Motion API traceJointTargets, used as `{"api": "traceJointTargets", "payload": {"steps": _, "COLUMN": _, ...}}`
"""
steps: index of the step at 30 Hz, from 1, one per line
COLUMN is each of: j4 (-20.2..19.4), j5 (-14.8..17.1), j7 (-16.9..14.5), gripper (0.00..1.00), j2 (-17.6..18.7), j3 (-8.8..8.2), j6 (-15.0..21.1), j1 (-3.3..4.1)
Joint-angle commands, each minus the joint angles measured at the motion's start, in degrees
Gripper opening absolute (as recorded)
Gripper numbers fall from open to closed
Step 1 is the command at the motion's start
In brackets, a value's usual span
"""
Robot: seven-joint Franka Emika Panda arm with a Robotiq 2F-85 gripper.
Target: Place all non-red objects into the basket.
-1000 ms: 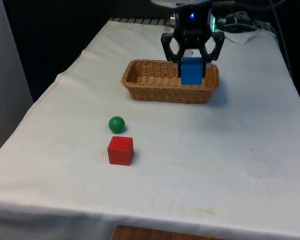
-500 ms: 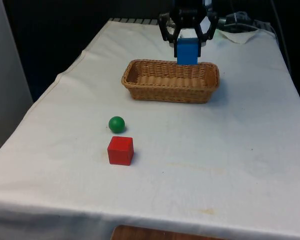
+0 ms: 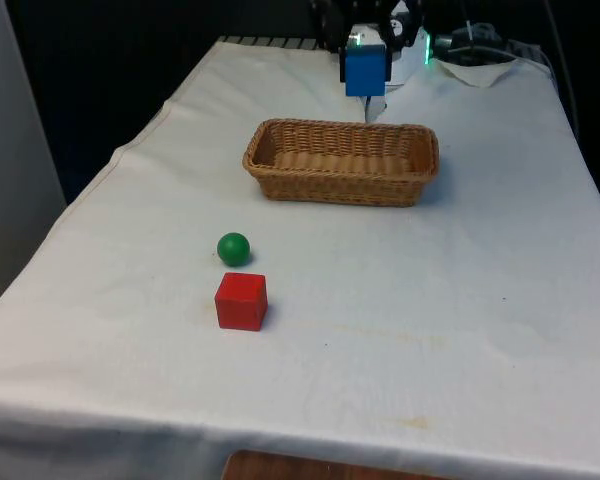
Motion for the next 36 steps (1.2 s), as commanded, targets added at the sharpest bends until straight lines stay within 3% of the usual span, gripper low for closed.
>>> {"api": "traceJointTargets", "payload": {"steps": 1, "j4": -1.4, "j5": -1.4, "j7": 0.6, "gripper": 0.03, "j2": -1.4, "j3": -0.11, "j6": 0.4, "j1": 0.00}}
{"api": "traceJointTargets", "payload": {"steps": 13, "j4": -9.6, "j5": -4.0, "j7": 0.7, "gripper": 0.03, "j2": -7.8, "j3": -0.40, "j6": 2.3, "j1": -0.11}}
{"api": "traceJointTargets", "payload": {"steps": 14, "j4": -9.1, "j5": -3.1, "j7": 0.1, "gripper": 0.03, "j2": -7.4, "j3": -0.46, "j6": 1.5, "j1": 0.00}}
{"api": "traceJointTargets", "payload": {"steps": 15, "j4": -10.2, "j5": -4.2, "j7": 0.8, "gripper": 0.03, "j2": -8.2, "j3": -0.46, "j6": 2.5, "j1": -0.11}}
{"api": "traceJointTargets", "payload": {"steps": 23, "j4": -16.4, "j5": -4.8, "j7": 0.0, "gripper": 0.03, "j2": -10.7, "j3": -1.32, "j6": 7.6, "j1": -0.34}}
{"api": "traceJointTargets", "payload": {"steps": 24, "j4": -16.1, "j5": -4.2, "j7": -0.1, "gripper": 0.03, "j2": -10.4, "j3": -1.38, "j6": 6.9, "j1": -0.06}}
{"api": "traceJointTargets", "payload": {"steps": 27, "j4": -17.9, "j5": -4.6, "j7": -0.7, "gripper": 0.03, "j2": -10.8, "j3": -2.06, "j6": 9.6, "j1": -0.40}}
{"api": "traceJointTargets", "payload": {"steps": 33, "j4": -20.2, "j5": -4.1, "j7": -3.6, "gripper": 0.03, "j2": -9.7, "j3": -4.58, "j6": 14.0, "j1": -0.34}}
{"api": "traceJointTargets", "payload": {"steps": 34, "j4": -19.9, "j5": -4.2, "j7": -3.0, "gripper": 0.03, "j2": -10.1, "j3": -4.35, "j6": 12.8, "j1": -0.11}}
{"api": "traceJointTargets", "payload": {"steps": 36, "j4": -20.9, "j5": -3.8, "j7": -4.5, "gripper": 0.03, "j2": -9.2, "j3": -5.39, "j6": 15.4, "j1": -0.29}}
